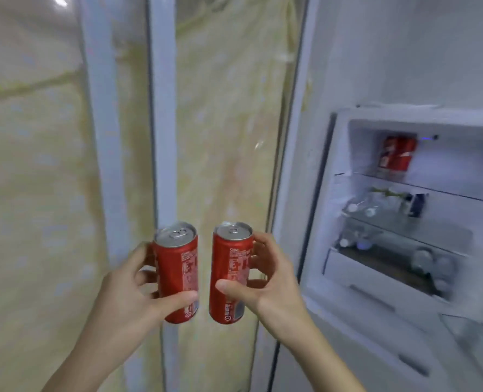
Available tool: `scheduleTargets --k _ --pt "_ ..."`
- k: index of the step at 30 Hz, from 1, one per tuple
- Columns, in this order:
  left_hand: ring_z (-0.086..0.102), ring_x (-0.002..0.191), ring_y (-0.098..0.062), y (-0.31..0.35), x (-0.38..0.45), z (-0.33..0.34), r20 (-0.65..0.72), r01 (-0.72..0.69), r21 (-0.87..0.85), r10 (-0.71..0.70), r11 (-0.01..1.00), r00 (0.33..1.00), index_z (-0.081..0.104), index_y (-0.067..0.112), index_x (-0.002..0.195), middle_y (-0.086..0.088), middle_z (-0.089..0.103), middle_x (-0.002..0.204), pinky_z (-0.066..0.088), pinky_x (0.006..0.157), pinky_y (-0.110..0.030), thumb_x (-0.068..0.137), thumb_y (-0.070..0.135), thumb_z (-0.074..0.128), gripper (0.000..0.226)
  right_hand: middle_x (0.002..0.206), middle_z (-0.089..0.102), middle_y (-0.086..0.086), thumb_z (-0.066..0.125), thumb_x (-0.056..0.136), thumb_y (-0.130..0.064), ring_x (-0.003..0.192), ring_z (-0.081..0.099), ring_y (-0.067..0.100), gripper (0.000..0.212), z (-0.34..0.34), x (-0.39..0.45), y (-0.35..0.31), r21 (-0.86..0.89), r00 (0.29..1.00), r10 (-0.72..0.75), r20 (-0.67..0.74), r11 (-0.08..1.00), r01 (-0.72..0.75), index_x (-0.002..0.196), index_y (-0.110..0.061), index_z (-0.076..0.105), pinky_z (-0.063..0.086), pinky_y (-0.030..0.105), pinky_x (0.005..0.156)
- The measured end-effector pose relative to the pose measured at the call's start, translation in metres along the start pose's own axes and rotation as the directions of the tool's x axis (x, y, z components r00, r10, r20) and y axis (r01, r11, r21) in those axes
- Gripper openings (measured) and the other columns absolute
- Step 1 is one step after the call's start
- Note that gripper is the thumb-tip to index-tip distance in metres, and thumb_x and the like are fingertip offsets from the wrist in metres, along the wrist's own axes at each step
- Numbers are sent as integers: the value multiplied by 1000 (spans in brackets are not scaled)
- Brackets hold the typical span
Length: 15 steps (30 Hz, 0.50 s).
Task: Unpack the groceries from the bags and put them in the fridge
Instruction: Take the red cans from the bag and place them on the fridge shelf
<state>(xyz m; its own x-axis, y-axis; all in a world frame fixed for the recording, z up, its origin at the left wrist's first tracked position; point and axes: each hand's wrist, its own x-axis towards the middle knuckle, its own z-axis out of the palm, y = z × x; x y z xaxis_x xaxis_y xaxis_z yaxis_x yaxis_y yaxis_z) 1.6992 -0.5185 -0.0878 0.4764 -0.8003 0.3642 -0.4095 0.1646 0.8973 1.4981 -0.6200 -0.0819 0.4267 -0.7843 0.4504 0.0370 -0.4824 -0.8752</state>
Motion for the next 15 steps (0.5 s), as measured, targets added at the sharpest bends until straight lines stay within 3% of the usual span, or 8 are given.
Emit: scheduleTargets --k 3,6,11,15 --pt "74 87 -13 28 56 83 107 -97 -57 102 994 989 66 30 113 9 76 104 59 73 -30 43 32 105 80 115 72 -9 96 71 -20 105 69 9 67 -77 24 4 -86 987 -9 -159 996 -5 125 -37 60 58 23 79" --pt "73 89 -13 55 105 162 198 -165 -122 187 979 962 67 35 114 13 75 107 60 79 -39 48 34 101 74 111 73 -12 94 72 -21 103 69 6 63 -147 49 4 -152 950 -39 -310 988 -9 122 -38 61 55 22 80" --pt "73 94 -15 97 177 281 320 -185 -243 259 952 911 66 38 114 14 74 106 60 88 -47 47 48 96 74 111 73 -16 93 74 -23 104 69 6 60 -240 104 20 -231 830 -102 -548 972 -33 119 -44 60 57 46 96" --pt "68 106 -16 120 235 362 384 -230 -301 338 925 859 59 29 126 10 69 118 57 96 -47 63 35 96 74 115 69 -18 93 75 -25 107 68 5 60 -295 152 36 -295 731 -156 -664 953 -64 118 -45 56 58 37 93"
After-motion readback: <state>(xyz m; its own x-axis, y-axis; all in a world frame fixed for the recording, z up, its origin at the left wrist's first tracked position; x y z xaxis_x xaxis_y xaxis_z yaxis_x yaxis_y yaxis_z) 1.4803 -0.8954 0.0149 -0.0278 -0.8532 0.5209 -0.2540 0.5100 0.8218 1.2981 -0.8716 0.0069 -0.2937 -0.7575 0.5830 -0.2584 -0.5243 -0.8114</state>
